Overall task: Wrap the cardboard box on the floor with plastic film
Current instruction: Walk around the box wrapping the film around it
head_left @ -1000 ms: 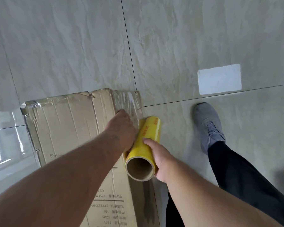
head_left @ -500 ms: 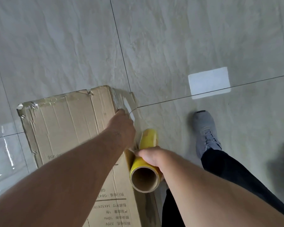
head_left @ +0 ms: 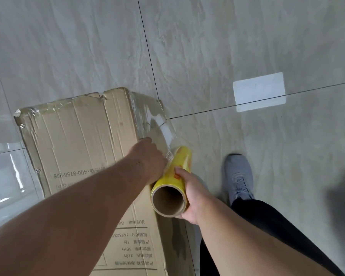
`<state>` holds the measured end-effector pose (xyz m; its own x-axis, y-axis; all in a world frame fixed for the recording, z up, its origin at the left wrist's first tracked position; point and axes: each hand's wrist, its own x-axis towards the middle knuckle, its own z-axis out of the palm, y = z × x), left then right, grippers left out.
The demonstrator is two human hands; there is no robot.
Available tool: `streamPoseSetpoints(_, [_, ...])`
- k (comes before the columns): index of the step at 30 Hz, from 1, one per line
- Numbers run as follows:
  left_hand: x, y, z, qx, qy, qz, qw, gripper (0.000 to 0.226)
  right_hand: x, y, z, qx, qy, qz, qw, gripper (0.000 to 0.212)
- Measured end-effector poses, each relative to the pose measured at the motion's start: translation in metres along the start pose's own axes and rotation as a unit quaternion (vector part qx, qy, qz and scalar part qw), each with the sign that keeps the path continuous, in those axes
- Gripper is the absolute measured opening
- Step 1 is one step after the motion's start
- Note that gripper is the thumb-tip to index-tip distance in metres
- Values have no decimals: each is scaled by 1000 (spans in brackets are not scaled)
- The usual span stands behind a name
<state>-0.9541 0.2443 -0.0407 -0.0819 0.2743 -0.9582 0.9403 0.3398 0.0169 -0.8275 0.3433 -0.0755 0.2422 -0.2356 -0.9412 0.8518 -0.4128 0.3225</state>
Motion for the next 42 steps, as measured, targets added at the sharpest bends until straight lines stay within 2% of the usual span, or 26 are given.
streamPoseSetpoints(2, [-1,3,2,4,2,-7,1000,29,0,-2,4,-77,4,-19,997,83])
streamPoseSetpoints(5, [0,4,1,-31,13,-18,999,27,14,2,-4,-229,66,-79,968,118])
streamPoseSetpoints(8, [0,14,-3,-40,16,-27,999,32,7,2,-15,-329,107,-93,934,119])
streamPoseSetpoints(12, [3,21,-3,-20,16,-41,999,36,-2,-9,-12,-401,66,-45,913,114])
streamPoseSetpoints(14, [3,24,-1,-5,3,-45,999,43,0,-11,-5,-428,59,-50,900,107])
streamPoseSetpoints(18, [-1,38,14,67,-34,-51,996,67,2,-7,11,-410,3,-51,911,96])
streamPoseSetpoints(21, [-2,40,23,83,-14,-54,995,66,10,8,-2,-293,42,-30,955,108])
streamPoseSetpoints(23, [-1,41,23,80,-7,-61,995,60,18,22,-15,-178,42,-3,983,108])
streamPoseSetpoints(26, [0,45,22,75,-2,-67,995,55,22,36,-25,-19,-17,26,999,83])
streamPoseSetpoints(28, [0,45,23,74,0,-68,995,55,26,42,-24,13,-34,17,999,75])
streamPoseSetpoints(30, [-1,45,26,75,0,-63,995,52,28,44,-19,2,-38,9,999,79])
streamPoseSetpoints(32, [-2,47,28,76,3,-56,995,48,29,45,-17,-52,-23,-1,998,97])
streamPoseSetpoints(34, [-4,49,26,71,7,-60,996,47,32,50,-21,-137,25,-33,990,112])
streamPoseSetpoints(37, [-8,55,19,59,12,-66,996,47,34,57,-30,-265,73,-75,959,125])
streamPoseSetpoints(42, [-9,60,17,67,5,-82,994,50,32,49,-17,-393,97,-48,913,135])
